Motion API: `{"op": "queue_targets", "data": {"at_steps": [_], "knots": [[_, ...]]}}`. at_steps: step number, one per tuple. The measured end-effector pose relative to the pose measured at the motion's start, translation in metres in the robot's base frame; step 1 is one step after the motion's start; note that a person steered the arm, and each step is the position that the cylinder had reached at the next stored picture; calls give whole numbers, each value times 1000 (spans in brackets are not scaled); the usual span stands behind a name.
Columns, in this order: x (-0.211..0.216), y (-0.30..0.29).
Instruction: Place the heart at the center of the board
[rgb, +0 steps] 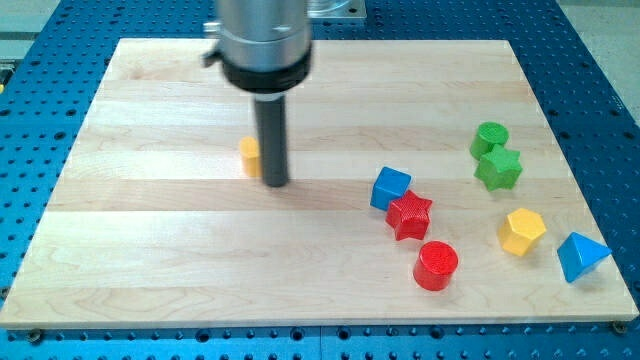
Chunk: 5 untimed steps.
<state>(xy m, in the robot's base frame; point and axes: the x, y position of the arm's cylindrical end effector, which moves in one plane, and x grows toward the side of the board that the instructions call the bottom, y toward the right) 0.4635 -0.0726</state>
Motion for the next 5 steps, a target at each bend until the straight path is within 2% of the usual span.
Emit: {"op": "queue_targets", "data": {"at_steps": [1,2,3,4,5], "knots": [[10,-31],[45,-34],[111,-19],[86,-32],[12,-48]]}}
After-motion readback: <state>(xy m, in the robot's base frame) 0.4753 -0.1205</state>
